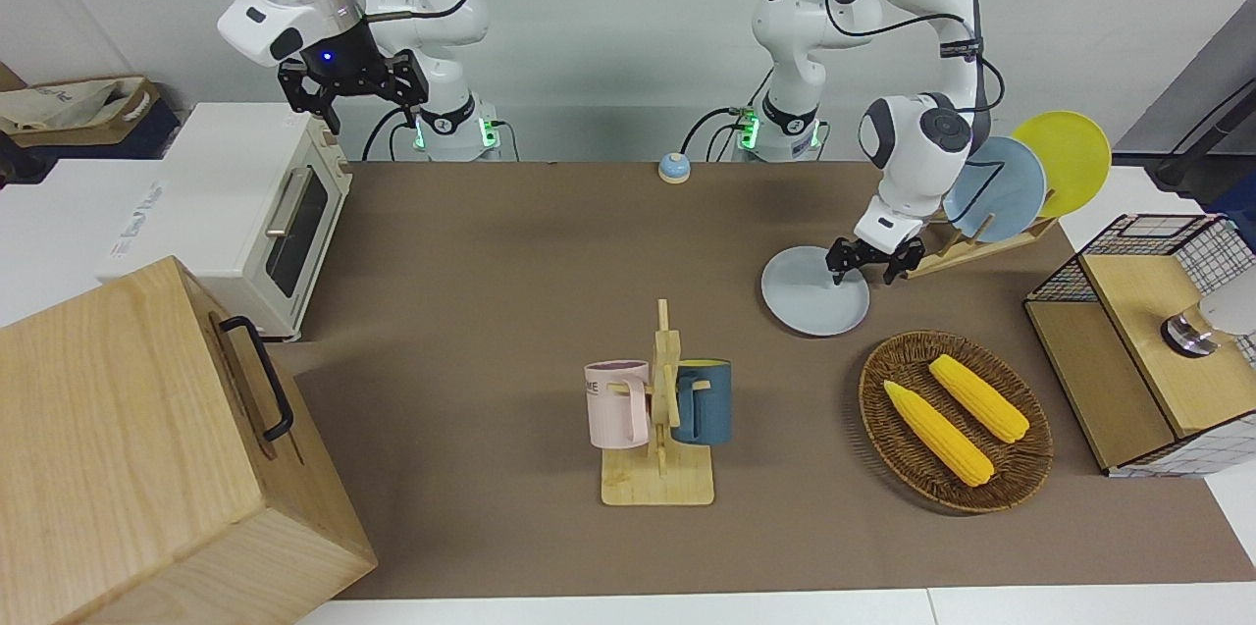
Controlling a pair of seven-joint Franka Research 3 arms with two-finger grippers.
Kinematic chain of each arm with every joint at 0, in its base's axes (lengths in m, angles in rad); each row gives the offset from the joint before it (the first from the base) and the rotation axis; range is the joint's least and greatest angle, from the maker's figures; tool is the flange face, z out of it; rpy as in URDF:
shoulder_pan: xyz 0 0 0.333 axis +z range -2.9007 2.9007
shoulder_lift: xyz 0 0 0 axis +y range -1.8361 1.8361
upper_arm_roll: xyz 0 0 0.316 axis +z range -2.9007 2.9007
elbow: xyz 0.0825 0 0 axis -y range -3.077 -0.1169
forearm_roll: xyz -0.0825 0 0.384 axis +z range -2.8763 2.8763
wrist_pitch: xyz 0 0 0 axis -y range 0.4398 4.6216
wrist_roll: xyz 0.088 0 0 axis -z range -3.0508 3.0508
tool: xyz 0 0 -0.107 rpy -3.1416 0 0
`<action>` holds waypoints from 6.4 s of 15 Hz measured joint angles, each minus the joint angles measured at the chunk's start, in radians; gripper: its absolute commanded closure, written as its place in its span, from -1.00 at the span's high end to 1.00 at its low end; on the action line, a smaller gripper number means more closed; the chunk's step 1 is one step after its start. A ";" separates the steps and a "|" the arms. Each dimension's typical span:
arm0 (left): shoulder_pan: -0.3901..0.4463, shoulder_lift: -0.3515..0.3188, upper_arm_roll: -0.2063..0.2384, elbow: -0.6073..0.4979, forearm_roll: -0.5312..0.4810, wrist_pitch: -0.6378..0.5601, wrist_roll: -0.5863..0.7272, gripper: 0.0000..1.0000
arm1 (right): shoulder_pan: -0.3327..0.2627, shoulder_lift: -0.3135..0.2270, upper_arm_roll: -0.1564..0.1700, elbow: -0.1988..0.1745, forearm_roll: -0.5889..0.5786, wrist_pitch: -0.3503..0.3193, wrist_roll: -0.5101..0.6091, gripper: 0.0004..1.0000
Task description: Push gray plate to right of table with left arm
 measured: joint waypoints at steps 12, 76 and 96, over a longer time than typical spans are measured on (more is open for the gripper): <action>0.000 0.006 -0.001 0.001 -0.001 0.017 -0.014 -1.00 | 0.000 0.000 0.000 0.000 0.000 0.000 0.000 0.97; -0.686 0.304 -0.089 0.398 0.000 -0.027 -1.059 -1.00 | 0.000 0.000 0.000 0.000 0.000 0.000 0.000 0.97; -0.805 0.480 -0.103 0.668 0.000 -0.103 -1.232 -1.00 | 0.000 0.000 0.000 0.000 0.000 0.000 0.000 0.97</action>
